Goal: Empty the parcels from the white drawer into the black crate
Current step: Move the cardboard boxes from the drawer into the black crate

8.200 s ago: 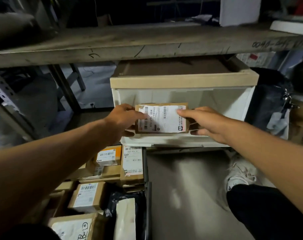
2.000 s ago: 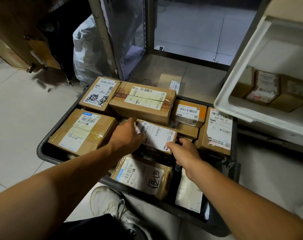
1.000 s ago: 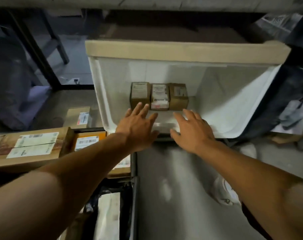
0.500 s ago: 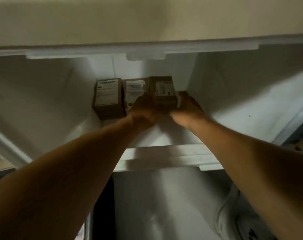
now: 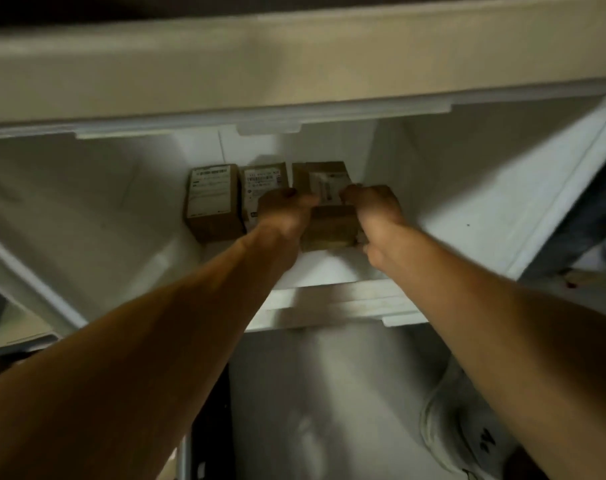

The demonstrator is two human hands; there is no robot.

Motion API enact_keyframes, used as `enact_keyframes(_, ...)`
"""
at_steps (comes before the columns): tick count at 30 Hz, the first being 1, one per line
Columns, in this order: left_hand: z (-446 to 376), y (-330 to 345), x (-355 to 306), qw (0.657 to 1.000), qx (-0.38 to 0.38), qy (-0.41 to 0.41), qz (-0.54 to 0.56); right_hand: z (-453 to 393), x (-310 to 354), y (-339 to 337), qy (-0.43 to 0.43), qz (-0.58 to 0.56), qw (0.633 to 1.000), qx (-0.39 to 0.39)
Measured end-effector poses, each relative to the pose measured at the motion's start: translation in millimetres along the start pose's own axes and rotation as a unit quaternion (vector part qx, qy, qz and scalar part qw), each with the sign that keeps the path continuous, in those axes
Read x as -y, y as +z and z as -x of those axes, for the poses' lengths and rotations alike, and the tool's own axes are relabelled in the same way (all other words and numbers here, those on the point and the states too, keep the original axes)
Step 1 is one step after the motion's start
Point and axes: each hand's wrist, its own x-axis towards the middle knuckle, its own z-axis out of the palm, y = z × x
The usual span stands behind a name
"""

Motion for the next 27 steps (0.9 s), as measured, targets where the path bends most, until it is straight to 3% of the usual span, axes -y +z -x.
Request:
enact_keyframes(6,84,-33,-18,0.998,-0.002,0.054,0.02,83,19,-1,-0.058,-0.002,0.998,-0.005)
enact_keyframes(19,245,-132,-65,0.998,0.004,0.053,-0.016,246,59,-27,0.0,0.025,0.985,0.172)
enact_keyframes(22,264,-143,-73,0.998,0.005,0.058,-0.009,268,59,-36,0.023,-0.015,0.974,0.224)
enact_keyframes(27,284,-148,-68,0.997,-0.01,0.073,-0.036,283,53,-43,0.05,-0.034,0.97,0.234)
